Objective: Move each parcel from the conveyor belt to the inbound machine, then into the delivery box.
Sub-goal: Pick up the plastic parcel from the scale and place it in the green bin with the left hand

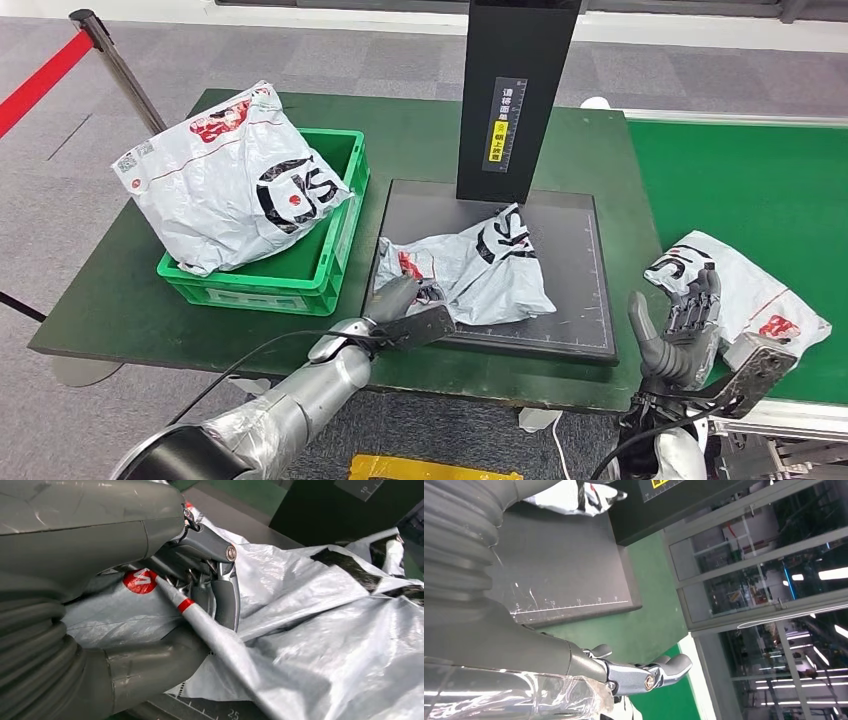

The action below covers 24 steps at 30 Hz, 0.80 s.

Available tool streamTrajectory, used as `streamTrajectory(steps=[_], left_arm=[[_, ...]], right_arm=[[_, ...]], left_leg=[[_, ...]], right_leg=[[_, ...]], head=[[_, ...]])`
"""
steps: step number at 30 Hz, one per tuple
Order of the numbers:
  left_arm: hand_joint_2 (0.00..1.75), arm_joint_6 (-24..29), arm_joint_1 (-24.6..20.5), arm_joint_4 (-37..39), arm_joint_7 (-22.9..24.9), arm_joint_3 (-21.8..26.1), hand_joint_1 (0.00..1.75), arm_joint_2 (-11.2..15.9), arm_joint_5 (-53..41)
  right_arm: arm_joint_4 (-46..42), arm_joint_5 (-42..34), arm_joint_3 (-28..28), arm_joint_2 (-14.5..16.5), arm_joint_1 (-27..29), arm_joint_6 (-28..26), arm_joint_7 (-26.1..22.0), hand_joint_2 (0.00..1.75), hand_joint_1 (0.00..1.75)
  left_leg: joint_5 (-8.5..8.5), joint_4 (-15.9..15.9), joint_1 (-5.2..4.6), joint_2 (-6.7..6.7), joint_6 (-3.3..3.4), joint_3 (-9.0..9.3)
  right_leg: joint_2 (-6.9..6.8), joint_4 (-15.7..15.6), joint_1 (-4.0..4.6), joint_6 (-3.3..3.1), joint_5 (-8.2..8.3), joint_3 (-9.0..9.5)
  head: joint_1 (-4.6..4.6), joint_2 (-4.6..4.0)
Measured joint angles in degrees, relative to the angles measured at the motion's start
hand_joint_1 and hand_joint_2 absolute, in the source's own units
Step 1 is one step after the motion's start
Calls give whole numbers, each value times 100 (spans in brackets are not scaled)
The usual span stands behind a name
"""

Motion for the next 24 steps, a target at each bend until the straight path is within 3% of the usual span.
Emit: streamTrajectory(steps=[10,18,24], left_arm=[[175,139,32,0,-162,179,175,58,-58],[175,1221,-15,-79,154,185,175,78,-1068],[175,1340,-114,-159,256,151,175,79,-1226]], right_arm=[[2,-112,55,0,1,-56,-37,175,0],[0,-145,92,2,37,-163,-41,175,0],[0,-153,92,3,41,-177,-34,175,0]], left_leg=[[0,0,0,0,0,0],[0,0,0,-1,0,0],[0,0,0,0,0,0]], right_leg=[[0,1,0,0,0,0],[-1,1,0,0,0,-1],[0,1,0,0,0,-1]], head=[[0,0],[0,0],[0,0]])
